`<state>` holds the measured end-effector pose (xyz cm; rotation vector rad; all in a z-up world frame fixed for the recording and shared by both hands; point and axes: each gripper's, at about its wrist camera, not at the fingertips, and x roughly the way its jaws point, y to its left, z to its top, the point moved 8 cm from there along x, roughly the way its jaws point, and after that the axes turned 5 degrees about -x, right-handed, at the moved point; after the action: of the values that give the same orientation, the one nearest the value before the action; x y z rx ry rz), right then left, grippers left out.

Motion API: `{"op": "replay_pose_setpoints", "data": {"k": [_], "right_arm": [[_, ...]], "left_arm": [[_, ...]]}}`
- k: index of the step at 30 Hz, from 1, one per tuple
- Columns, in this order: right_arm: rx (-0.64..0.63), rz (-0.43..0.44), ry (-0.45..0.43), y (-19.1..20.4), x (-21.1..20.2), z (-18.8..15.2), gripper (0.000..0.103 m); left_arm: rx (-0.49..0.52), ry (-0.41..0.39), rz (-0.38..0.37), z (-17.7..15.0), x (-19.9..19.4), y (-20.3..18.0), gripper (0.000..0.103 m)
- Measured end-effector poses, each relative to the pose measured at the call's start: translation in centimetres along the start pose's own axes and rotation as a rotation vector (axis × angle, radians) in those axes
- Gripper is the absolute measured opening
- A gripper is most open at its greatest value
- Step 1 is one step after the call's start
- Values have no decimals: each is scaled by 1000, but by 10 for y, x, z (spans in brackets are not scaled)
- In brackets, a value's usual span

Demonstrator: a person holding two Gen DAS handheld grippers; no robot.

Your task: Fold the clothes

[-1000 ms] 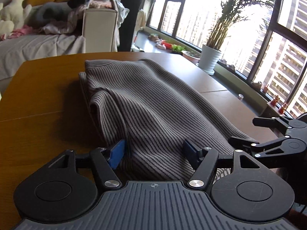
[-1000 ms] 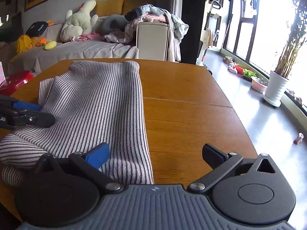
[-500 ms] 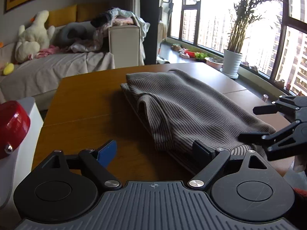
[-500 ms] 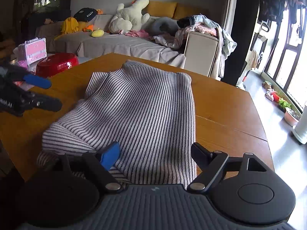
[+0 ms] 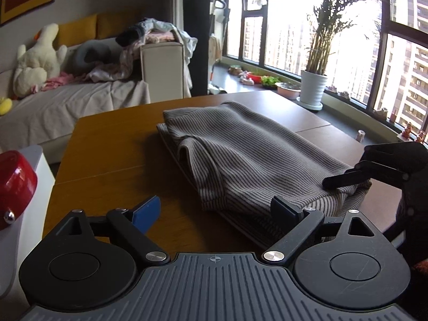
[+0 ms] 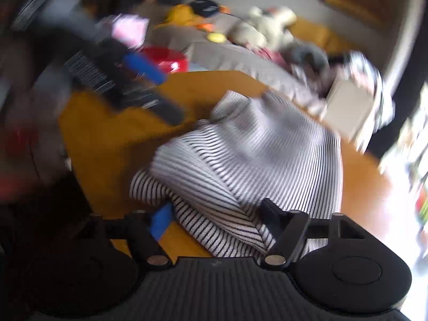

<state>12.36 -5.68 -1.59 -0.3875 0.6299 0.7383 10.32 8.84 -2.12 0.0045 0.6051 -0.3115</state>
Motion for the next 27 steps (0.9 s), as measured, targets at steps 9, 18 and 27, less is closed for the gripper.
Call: {"op": "replay_pose_setpoints", "data": {"k": [9,18,27], "right_arm": [[336,113,-6,-42,-1,1,66],[-172,-131,-114,3,-35,-10,84],[-270,-243,-82,1,-11,-9,28]], "left_arm": [[245,-8,-106,-20,-5,-43,96],[126,40,-117,-13,21,-34,97],[24,52,-177,-3,26,-26,94]]}}
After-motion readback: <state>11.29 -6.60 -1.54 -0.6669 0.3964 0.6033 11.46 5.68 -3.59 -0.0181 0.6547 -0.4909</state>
